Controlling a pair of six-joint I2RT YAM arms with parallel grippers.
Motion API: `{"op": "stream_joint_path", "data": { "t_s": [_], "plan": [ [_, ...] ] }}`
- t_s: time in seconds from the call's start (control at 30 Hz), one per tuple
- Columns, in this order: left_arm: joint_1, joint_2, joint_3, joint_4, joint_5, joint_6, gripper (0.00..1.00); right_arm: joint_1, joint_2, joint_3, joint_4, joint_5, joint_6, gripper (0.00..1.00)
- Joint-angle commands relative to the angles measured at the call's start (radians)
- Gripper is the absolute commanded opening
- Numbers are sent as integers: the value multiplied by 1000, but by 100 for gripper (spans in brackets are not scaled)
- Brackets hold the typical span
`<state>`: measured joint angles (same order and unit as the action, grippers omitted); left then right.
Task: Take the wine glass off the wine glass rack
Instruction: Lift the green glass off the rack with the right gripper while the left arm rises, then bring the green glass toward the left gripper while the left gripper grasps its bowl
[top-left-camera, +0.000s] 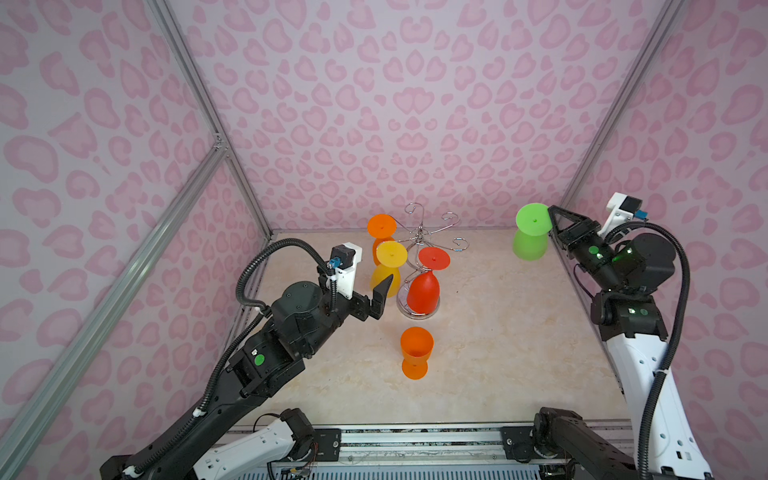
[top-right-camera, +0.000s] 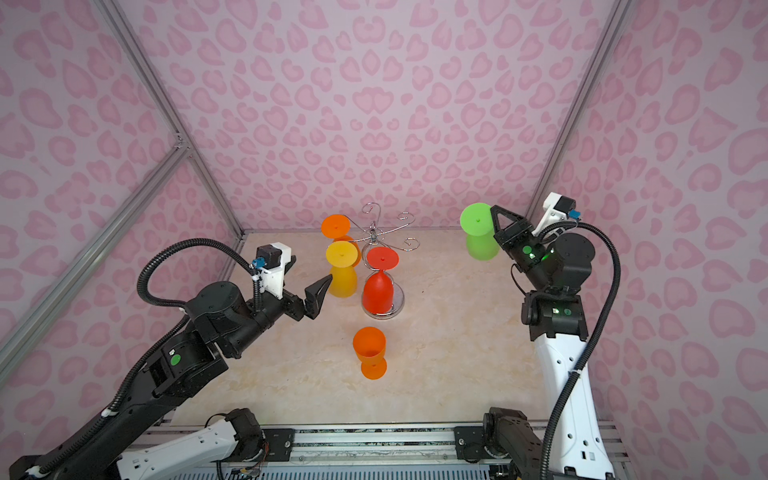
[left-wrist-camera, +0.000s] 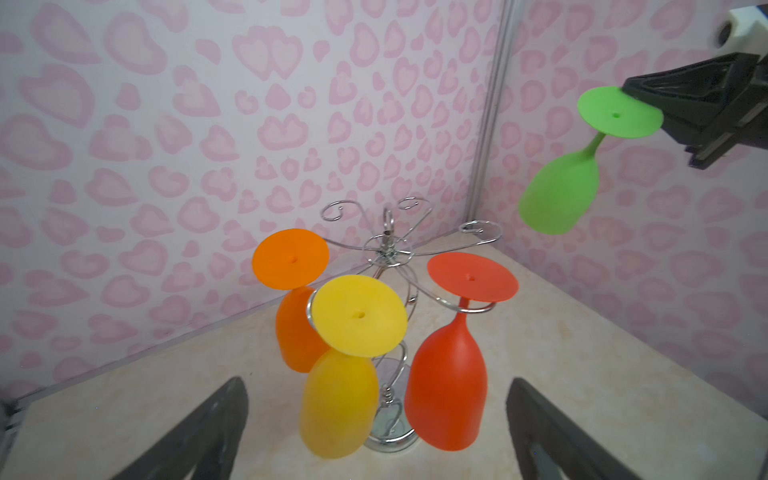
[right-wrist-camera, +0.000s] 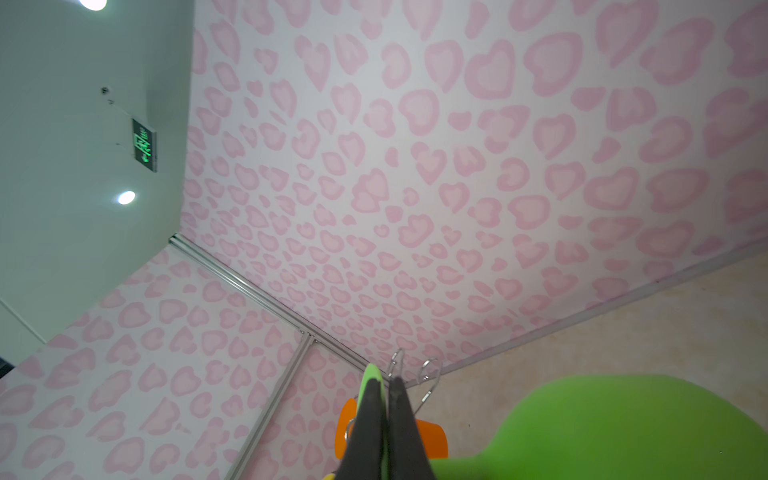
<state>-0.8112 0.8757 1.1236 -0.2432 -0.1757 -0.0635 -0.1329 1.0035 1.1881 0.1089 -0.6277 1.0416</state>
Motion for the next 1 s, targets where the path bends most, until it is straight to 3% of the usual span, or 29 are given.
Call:
{"op": "stream_joint_path", "data": {
  "t_s": [0.0, 0.23, 0.33, 0.43, 0.47, 0.67, 0.97],
  "plan": [
    [38, 23, -6, 196, 350, -74, 99, -2, -16, -19, 290, -70, 170, 0],
    [154, 107, 14, 400, 687, -157, 99, 63, 102, -46, 947, -67, 592, 0],
    [241, 162, 7, 590, 861, -289, 100, 169, 175, 4, 1069, -53, 654, 0],
    [312, 245, 3, 813, 886, -327, 100, 287, 243, 41, 1127, -43, 671, 0],
    [324, 274, 9, 871, 1007, -497, 100, 319, 271, 53, 1161, -39, 686, 0],
    [360, 371, 32, 1007, 1058, -587, 99, 421, 365, 57, 1310, -8, 784, 0],
    [377, 460, 45, 1112, 1081, -670, 97, 481, 446, 4, 1450, 41, 890, 0]
  ]
}}
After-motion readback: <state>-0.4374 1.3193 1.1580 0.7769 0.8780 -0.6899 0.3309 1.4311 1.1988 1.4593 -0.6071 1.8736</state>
